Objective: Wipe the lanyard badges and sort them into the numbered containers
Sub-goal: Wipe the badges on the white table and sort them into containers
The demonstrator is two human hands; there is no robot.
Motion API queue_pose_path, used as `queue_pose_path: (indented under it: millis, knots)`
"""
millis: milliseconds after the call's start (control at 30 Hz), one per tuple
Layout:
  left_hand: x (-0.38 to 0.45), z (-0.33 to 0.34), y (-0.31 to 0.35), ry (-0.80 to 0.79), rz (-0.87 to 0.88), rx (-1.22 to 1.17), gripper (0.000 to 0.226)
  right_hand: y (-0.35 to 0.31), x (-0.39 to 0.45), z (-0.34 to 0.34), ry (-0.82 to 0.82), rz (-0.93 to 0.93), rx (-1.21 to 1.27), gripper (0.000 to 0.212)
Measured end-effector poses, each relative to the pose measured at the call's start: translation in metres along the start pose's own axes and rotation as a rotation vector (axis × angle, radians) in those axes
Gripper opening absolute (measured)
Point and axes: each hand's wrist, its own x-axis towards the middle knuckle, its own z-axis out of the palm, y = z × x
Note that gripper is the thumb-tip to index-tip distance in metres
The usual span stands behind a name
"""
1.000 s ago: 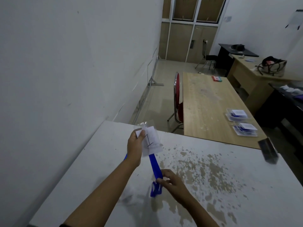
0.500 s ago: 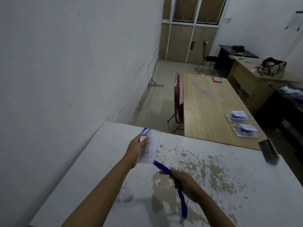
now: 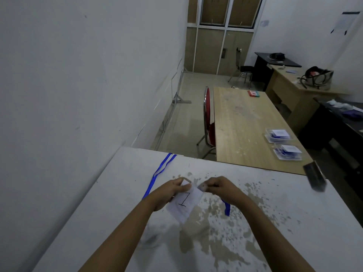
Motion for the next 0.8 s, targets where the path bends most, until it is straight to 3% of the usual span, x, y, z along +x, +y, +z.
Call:
queue_pose_path:
  millis: [200,467,633,733,800]
  knots:
    - [-0.004,0.005,0.002,-0.037,0.054,-0.027,0.024,-0.010,0.004,-0.006,-0.003,-0.086,0.129,0.006]
    - [-0.012,0.012,0.000,-0.047,0.060,0.135,0.042,-0.010,-0.001,-0.008,-0.044,0.013,0.228,0.012]
    - [-0.020,0.010,-0.003,-0.197,-0.042,0.037,0.027,-0.014,-0.007,-0.009,-0.156,0.032,0.279,0.011]
    - [-0.020,0.010,-0.008,-0.184,-0.045,0.027,0.032,-0.013,-0.010,-0.006,-0.163,0.034,0.335,0.005]
    - [-0.021,0.013,-0.012,-0.138,-0.004,-0.107,0.033,-0.011,-0.012,-0.004,-0.122,0.029,0.425,0.007]
